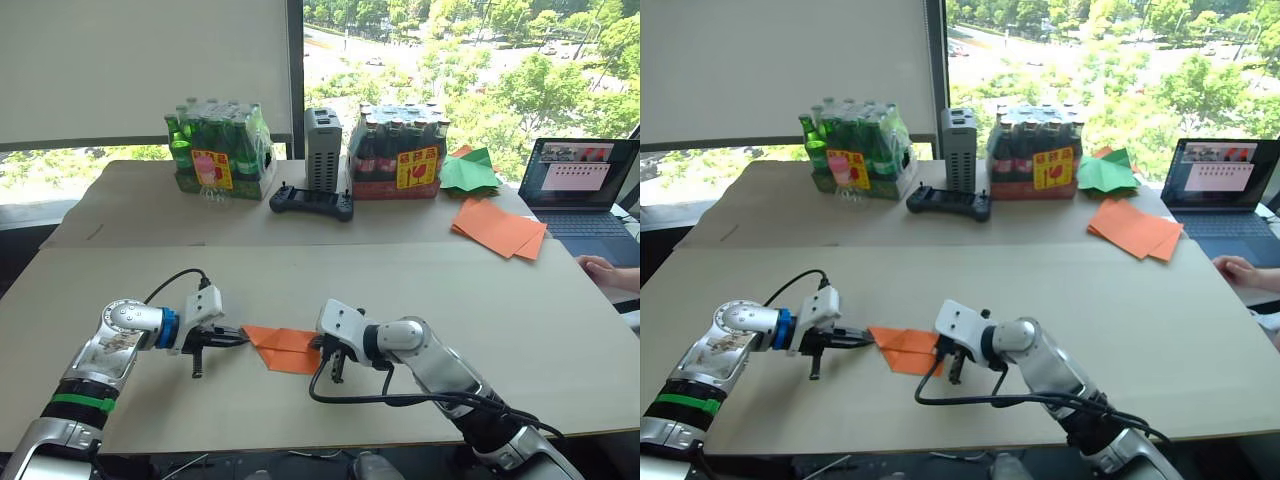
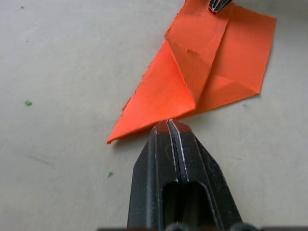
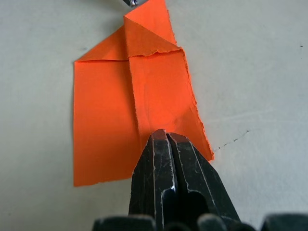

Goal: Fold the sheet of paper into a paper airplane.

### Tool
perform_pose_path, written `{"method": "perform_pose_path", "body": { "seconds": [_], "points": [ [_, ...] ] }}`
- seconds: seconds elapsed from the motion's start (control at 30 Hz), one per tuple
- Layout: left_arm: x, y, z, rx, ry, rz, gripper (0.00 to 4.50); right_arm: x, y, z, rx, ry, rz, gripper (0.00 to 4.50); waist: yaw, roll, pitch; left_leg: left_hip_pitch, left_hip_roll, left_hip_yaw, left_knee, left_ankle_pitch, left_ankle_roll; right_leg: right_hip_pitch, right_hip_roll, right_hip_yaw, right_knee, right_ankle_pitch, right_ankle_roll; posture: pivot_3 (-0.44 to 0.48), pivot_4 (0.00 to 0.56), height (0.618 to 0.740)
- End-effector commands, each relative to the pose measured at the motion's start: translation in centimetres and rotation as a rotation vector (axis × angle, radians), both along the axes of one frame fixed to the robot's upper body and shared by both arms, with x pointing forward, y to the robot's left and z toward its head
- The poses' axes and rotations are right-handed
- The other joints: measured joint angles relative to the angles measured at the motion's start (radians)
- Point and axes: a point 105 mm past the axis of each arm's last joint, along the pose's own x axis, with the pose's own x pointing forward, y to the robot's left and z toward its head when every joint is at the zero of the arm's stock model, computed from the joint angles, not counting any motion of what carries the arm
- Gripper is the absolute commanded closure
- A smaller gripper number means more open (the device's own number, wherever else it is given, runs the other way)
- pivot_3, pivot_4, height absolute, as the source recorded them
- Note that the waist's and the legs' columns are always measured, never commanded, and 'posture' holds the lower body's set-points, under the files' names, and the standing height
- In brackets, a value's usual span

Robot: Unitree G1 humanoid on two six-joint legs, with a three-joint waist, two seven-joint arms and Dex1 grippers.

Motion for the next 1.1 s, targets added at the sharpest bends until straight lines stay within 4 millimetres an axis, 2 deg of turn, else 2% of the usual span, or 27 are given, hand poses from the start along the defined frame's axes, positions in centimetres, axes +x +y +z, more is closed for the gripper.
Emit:
{"method": "perform_pose_path", "body": {
  "seconds": [0.03, 0.23, 0.4, 0.6, 0.7, 0.87, 0.97, 1.1],
  "points": [
    [-0.8, -0.5, 3.5, -0.131, -0.022, 0.034, 4.50, -0.4, 0.4, 3.6, 0.121, -0.055, -0.009, 3.86, 0.002, 0.000, 0.001, -0.004, 0.000, 0.000, 0.001, 0.000, 0.000, -0.004, 0.000, 0.000, 0.000, 0.001, -0.001, 0.000, 0.150, 0.733],
    [-2.8, -0.9, 4.1, -0.241, 0.049, 0.089, 4.50, -0.8, 0.1, 6.3, 0.223, -0.044, -0.025, 1.82, 0.005, -0.001, 0.001, -0.004, -0.002, 0.000, 0.000, 0.000, 0.000, -0.003, -0.003, -0.001, -0.001, 0.001, -0.001, 0.000, 0.150, 0.733],
    [-3.0, -1.1, 3.6, -0.228, 0.047, 0.108, 4.50, 0.4, -0.5, 5.7, 0.209, -0.010, -0.054, 0.14, 0.005, -0.001, 0.001, -0.003, -0.001, -0.001, 0.000, 0.000, 0.000, -0.003, -0.002, -0.001, 0.000, 0.001, -0.001, 0.000, 0.150, 0.733],
    [-3.0, -1.2, 3.3, -0.215, 0.043, 0.104, 4.50, 2.2, -1.3, 4.0, 0.213, 0.125, -0.094, 0.14, 0.004, -0.001, 0.002, -0.003, -0.002, 0.000, 0.000, 0.000, -0.001, -0.003, -0.002, -0.001, -0.001, 0.001, -0.001, 0.000, 0.150, 0.733],
    [-3.2, -1.4, 3.2, -0.219, 0.049, 0.097, 4.50, 1.9, -1.2, 2.8, 0.222, 0.263, -0.050, 0.14, 0.003, -0.001, 0.002, -0.003, -0.002, 0.000, -0.001, 0.000, 0.000, -0.003, -0.002, -0.001, -0.001, 0.001, -0.002, 0.000, 0.150, 0.733],
    [-3.2, -1.6, 3.1, -0.217, 0.049, 0.092, 4.50, 1.7, -0.7, 2.9, 0.271, 0.325, -0.007, 0.14, 0.003, -0.001, 0.002, -0.003, -0.002, 0.000, -0.001, 0.000, 0.000, -0.003, -0.002, -0.001, -0.001, 0.001, -0.002, 0.000, 0.150, 0.733],
    [-3.3, -1.6, 3.1, -0.220, 0.048, 0.094, 4.50, 1.7, -0.6, 2.4, 0.256, 0.329, -0.001, 0.96, 0.003, -0.001, 0.002, -0.003, -0.002, 0.000, 0.000, 0.000, 0.000, -0.003, -0.002, -0.001, -0.001, 0.001, -0.002, 0.000, 0.150, 0.733],
    [-3.4, -1.6, 3.0, -0.222, 0.049, 0.093, 4.50, 1.4, -0.4, 2.5, 0.287, 0.359, 0.003, 2.32, 0.004, -0.001, 0.002, -0.003, -0.002, 0.000, -0.001, 0.000, 0.000, -0.003, -0.002, -0.001, -0.001, 0.001, -0.002, 0.000, 0.150, 0.733]
  ]
}}
